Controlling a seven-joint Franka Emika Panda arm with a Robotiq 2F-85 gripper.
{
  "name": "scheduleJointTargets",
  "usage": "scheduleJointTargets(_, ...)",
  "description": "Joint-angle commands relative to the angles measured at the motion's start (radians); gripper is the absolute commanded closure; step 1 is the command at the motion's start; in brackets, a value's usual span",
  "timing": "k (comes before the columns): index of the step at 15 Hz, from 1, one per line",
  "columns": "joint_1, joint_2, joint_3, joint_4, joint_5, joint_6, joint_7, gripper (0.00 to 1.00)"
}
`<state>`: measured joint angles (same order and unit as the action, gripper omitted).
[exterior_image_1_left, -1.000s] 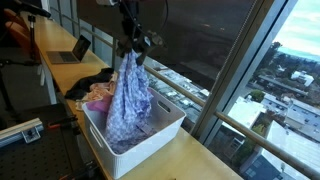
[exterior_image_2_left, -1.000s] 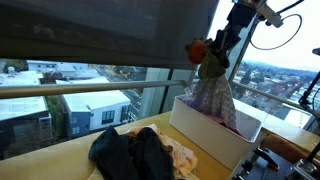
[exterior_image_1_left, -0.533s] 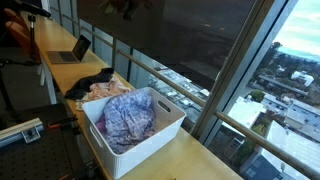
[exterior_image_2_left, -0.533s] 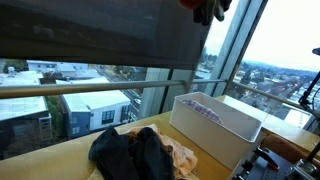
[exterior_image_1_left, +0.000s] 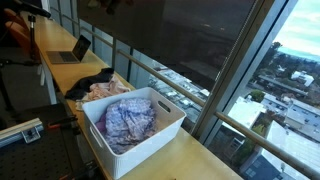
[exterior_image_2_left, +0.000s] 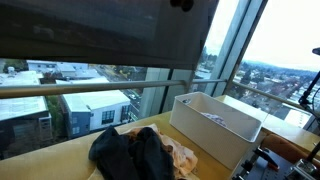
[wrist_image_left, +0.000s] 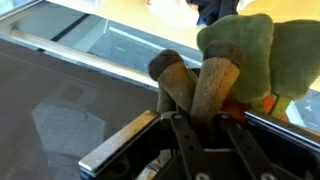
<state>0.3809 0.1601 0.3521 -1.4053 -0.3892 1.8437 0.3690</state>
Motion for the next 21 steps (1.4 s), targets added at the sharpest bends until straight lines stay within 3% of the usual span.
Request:
scheduleJointTargets(1,0.018,0.096,-0.041,-0.003,0.010,0.008,0.013,0.96)
scheduleJointTargets(5,-0.065,0.125,-0.047,-0.150,0.057,0.065,0.025,0.96)
scheduleJointTargets(6,-0.052,0.125,-0.092,-0.188,0.085,0.085,0.019,0.96)
scheduleJointTargets(10,-0.088,0.132,-0.145,-0.357,0.158,0.188,0.021,0.96)
scheduleJointTargets(18,-0.065,0.152,-0.161,-0.585,0.179,0.316,0.041,0.96)
scheduleJointTargets(19,-0.063,0.148,-0.162,-0.593,0.176,0.318,0.043,0.65)
scheduleJointTargets(21,-0.061,0.139,-0.164,-0.594,0.177,0.311,0.041,0.50)
